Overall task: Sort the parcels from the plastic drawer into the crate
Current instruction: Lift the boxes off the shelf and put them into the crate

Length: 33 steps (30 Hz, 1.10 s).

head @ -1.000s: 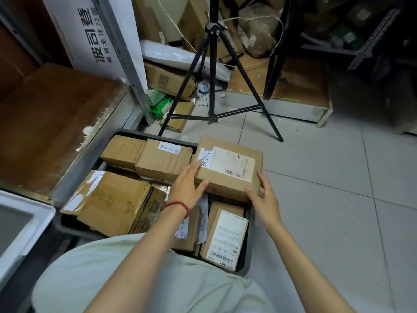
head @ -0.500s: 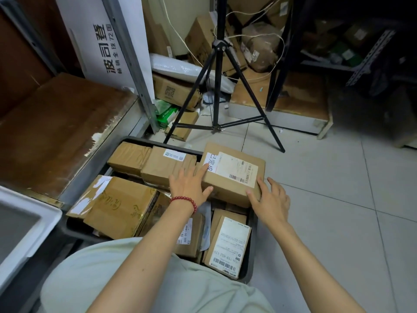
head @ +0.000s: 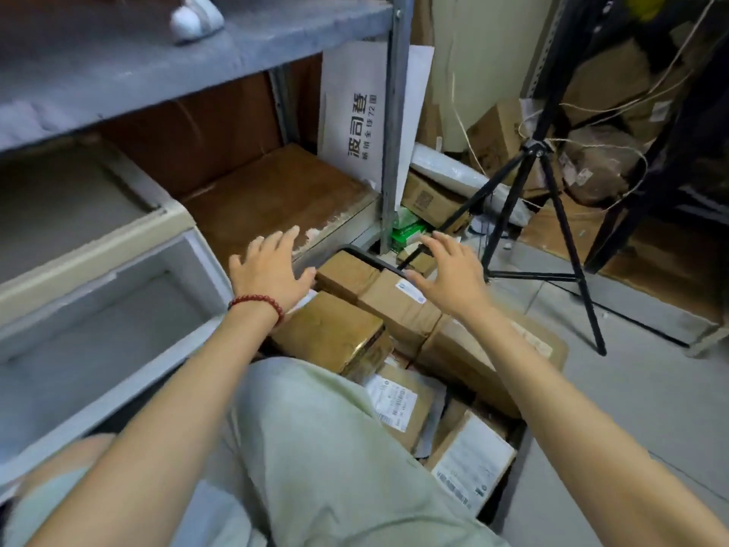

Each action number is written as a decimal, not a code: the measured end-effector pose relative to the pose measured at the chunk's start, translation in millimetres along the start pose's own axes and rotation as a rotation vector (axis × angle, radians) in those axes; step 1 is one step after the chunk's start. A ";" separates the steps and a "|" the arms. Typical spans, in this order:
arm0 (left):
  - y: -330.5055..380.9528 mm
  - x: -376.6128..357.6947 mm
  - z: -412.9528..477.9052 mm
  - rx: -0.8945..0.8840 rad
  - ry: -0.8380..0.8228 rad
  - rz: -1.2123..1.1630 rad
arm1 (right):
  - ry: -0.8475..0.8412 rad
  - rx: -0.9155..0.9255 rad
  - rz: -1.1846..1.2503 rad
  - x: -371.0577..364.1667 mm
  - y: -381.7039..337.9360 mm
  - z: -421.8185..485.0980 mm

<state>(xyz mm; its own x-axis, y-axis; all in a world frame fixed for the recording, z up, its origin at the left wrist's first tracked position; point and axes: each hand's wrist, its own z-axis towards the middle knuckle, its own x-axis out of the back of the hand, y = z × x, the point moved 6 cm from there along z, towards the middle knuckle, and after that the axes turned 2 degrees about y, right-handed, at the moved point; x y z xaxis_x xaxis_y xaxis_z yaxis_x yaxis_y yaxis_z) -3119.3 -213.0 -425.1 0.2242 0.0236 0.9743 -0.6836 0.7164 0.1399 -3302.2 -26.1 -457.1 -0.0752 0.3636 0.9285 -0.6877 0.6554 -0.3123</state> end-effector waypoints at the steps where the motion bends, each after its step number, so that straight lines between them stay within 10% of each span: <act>1: -18.9 13.0 -3.9 0.041 0.029 0.012 | -0.011 0.090 -0.003 -1.3 -29.3 10.2; 16: -254.3 135.9 -130.0 0.541 0.174 0.220 | -0.070 0.876 0.244 -18.5 -384.9 10.8; 26: -298.4 103.4 -129.0 0.583 0.083 0.229 | -0.247 0.955 0.090 -78.2 -440.8 -4.1; 33: -305.1 87.3 -104.0 0.568 0.064 0.409 | -0.077 0.947 0.039 -93.5 -451.1 -3.4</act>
<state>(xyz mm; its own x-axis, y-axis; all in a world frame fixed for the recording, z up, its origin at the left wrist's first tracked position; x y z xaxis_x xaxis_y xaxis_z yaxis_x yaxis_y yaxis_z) -2819.0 -357.0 -401.1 -0.0997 0.2671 0.9585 -0.9749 0.1666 -0.1478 -2982.4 -353.4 -403.7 -0.1348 0.3075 0.9419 -0.9806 -0.1780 -0.0822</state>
